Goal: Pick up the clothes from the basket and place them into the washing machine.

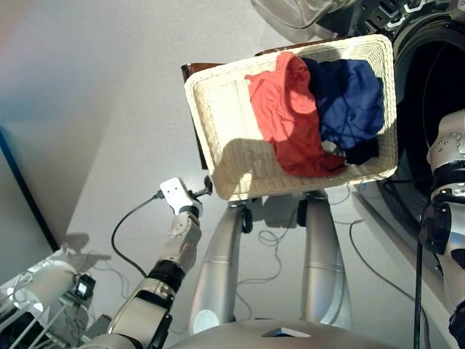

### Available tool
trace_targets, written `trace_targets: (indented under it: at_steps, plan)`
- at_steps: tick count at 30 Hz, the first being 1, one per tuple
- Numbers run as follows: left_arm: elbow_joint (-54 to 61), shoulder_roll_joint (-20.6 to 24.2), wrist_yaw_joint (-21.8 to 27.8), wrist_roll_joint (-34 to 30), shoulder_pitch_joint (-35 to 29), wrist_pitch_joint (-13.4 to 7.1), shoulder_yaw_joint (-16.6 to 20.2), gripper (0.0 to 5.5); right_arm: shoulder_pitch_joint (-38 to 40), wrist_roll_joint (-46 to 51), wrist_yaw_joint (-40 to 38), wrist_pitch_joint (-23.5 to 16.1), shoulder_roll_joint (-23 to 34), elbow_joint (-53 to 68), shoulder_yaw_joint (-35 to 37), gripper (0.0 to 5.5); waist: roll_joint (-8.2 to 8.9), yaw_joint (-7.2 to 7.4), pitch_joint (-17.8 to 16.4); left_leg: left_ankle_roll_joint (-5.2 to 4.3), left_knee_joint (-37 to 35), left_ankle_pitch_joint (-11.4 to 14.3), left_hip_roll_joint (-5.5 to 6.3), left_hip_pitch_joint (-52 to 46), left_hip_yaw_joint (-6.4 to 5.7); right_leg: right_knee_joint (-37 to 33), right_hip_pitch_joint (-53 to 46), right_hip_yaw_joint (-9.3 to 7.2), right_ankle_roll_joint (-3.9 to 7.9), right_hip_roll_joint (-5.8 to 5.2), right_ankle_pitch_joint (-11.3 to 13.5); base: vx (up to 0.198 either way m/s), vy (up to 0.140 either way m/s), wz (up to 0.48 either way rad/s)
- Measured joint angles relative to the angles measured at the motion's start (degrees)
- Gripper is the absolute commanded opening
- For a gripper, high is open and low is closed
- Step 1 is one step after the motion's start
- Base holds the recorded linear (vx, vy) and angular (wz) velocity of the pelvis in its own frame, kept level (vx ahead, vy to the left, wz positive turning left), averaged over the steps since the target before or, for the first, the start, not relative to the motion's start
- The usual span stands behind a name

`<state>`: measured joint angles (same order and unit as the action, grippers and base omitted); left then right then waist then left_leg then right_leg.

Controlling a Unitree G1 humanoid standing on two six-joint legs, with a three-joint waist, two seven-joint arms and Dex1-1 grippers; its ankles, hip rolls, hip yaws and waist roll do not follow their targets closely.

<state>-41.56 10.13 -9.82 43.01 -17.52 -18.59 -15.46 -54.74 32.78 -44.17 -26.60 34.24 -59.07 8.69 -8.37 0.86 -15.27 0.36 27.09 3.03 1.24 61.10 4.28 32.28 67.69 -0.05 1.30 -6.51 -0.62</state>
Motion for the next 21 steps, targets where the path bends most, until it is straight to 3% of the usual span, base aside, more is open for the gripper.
trace_targets:
  at_steps: [5, 10, 14, 21]
  plan:
    - [-2.0, 0.5, 0.1, -0.1, 0.2, -0.2, 0.6, 5.5, 7.4, 4.9, 12.5, 0.1, -10.9, -0.1, -4.7, 5.5, 1.71, 0.99, 1.1, -0.15, -0.1, 0.1, -0.52, -1.3, 0.06, -0.6, -1.4, 0.01, 0.28, 0.51, -0.2, 0.001, -0.011, -0.013]
    - [-1.8, -0.1, 1.3, -0.5, -2.1, -0.3, 0.0, 5.5, 13.5, 3.4, 21.3, 1.8, -17.7, 2.5, -15.1, 5.5, 2.37, 1.13, 2.3, 0.01, -2.0, -0.3, -0.44, -2.6, -0.04, -2.1, -2.8, -0.13, 0.38, 0.47, 0.4, -0.005, -0.01, 0.002]
    - [-1.0, -0.8, 2.1, -1.7, -4.3, -0.4, -1.0, 5.5, 14.7, -0.4, 26.0, 4.7, -20.0, 2.5, -21.9, 5.5, 3.22, 2.2, 2.8, -0.12, -4.9, -1.4, -0.25, -5.5, -0.07, -4.4, -5.3, -0.4, 0.33, 0.37, 1.0, 0.0, 0.0, 0.0]
    - [-1.1, -1.6, 2.7, -2.7, -6.3, -1.1, -1.6, 5.5, 15.1, -12.6, 32.6, 10.3, -18.7, 1.1, -33.8, 5.5, 3.52, 1.63, 2.9, -0.75, -12.5, -4.4, -0.23, -11.5, -1.48, -8.6, -10.3, -2.37, -0.27, 0.36, 2.0, -0.008, -0.002, 0.009]
